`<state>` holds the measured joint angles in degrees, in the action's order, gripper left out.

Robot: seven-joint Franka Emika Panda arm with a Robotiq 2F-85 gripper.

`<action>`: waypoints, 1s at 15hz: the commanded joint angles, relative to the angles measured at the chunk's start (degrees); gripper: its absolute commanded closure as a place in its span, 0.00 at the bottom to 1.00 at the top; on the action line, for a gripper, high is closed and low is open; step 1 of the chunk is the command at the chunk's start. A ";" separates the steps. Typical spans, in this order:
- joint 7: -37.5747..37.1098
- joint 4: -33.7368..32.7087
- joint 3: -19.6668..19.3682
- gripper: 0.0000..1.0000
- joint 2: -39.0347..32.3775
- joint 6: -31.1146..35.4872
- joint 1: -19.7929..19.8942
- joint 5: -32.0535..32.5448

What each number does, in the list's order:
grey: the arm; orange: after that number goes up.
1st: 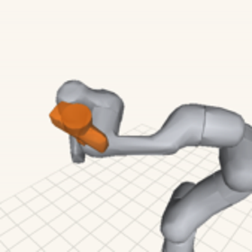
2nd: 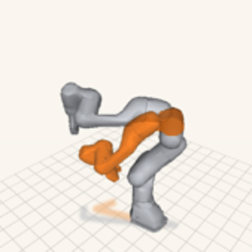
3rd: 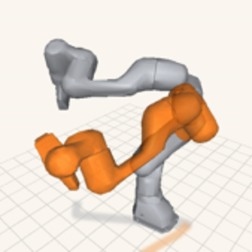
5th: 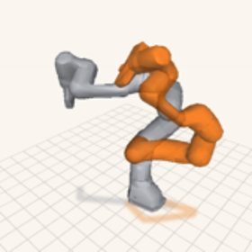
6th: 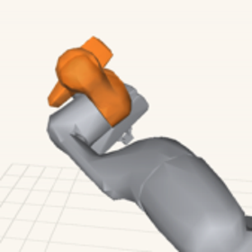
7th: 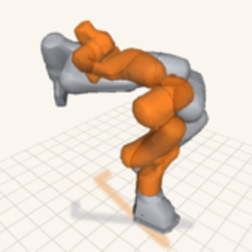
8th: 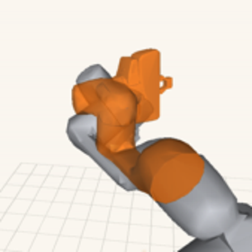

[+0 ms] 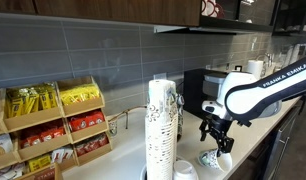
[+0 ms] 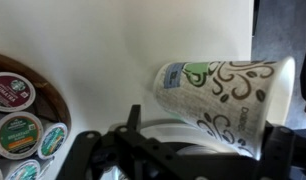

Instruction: Put the cup on the table

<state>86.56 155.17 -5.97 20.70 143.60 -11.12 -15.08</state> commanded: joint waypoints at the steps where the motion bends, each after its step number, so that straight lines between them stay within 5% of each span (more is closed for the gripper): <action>1: -4.80 -1.71 1.62 0.00 -0.62 1.43 1.08 1.72; 8: -23.24 -3.08 6.27 0.00 -4.60 9.88 6.48 15.85; 15: -39.95 -5.53 7.54 0.00 -0.94 5.58 7.09 23.36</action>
<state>52.48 150.79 0.81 17.39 152.53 -4.27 6.35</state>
